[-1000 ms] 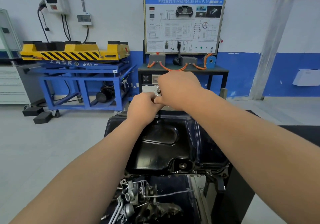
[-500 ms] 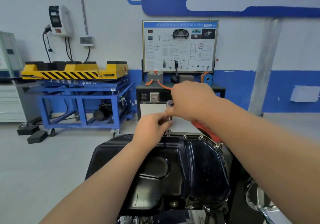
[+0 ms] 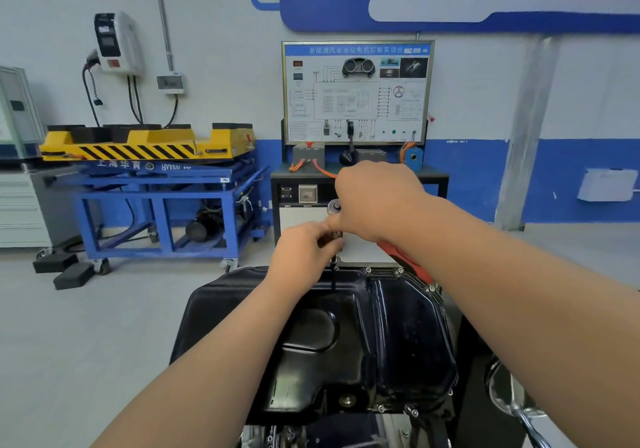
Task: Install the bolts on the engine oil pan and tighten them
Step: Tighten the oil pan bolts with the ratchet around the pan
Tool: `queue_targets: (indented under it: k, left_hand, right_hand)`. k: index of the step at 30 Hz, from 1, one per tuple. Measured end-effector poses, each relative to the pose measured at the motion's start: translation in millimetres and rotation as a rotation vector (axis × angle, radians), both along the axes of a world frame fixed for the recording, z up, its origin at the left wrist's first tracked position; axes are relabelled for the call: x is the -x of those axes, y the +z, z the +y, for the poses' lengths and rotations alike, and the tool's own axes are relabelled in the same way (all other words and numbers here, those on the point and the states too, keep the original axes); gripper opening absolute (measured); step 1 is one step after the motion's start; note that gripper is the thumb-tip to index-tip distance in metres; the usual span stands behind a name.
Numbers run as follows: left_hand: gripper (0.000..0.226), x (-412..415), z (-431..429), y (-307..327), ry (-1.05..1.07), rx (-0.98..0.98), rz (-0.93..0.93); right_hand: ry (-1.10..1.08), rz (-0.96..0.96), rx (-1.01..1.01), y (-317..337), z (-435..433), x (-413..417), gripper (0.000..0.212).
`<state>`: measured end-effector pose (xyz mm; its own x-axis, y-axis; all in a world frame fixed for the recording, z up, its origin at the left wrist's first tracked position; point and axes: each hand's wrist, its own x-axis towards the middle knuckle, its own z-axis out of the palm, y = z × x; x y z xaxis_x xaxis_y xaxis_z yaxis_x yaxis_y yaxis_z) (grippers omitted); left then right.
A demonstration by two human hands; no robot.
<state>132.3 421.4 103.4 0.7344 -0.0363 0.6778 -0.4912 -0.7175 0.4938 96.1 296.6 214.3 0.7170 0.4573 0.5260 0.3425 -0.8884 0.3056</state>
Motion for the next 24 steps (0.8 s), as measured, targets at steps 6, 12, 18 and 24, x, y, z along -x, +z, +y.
queue_targets:
  k: [6,12,18,24]
  left_hand:
    - [0.014,2.0,0.0,1.0,0.006,0.029,-0.011]
    - [0.014,2.9,-0.8,-0.3,0.004,0.019,-0.045]
    - [0.007,3.3,-1.2,0.3,-0.03,0.017,0.008]
    - [0.042,3.2,1.2,-4.2,-0.021,-0.086,-0.011]
  right_hand:
    - [0.009,-0.016,0.01,3.3,3.0,6.5,0.038]
    - [0.009,-0.033,0.003,4.7,2.5,11.1,0.04]
    - [-0.02,-0.001,-0.005,-0.1,0.9,10.8,0.039]
    - [-0.096,0.039,0.004,-9.1,7.0,21.9,0.05]
